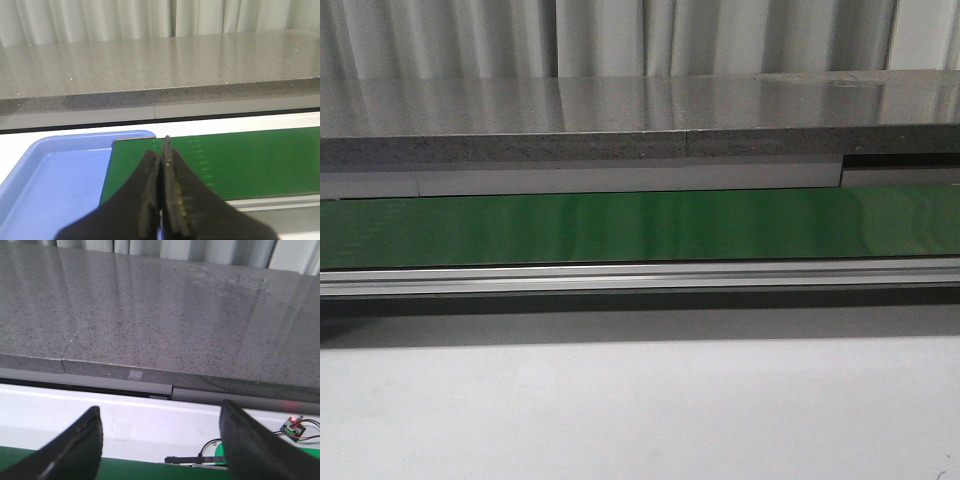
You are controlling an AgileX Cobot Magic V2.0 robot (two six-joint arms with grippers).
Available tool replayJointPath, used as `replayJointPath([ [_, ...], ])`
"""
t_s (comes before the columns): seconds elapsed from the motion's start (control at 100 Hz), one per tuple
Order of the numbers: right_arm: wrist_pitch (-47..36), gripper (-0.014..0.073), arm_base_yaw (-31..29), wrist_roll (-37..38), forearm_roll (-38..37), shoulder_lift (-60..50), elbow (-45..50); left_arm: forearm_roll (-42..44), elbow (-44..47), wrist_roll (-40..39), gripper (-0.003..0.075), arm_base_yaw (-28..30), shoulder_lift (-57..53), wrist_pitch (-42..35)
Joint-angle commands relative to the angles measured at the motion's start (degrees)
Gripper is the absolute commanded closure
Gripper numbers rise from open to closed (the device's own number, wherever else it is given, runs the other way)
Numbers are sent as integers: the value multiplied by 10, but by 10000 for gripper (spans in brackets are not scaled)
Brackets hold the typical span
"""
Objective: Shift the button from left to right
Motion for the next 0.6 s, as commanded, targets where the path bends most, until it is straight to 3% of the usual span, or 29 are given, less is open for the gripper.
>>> replayJointPath([
  [0.0, -75, 92, 10, -2, 9, -60, 38, -9, -15, -1, 741, -4, 6, -46],
  [0.34, -120, 92, 12, -2, 10, -287, 261, -9, -15, -1, 741, -4, 6, -46],
  [0.59, -52, 92, 12, -2, 16, -425, 334, -9, -15, -1, 741, -4, 6, -46],
])
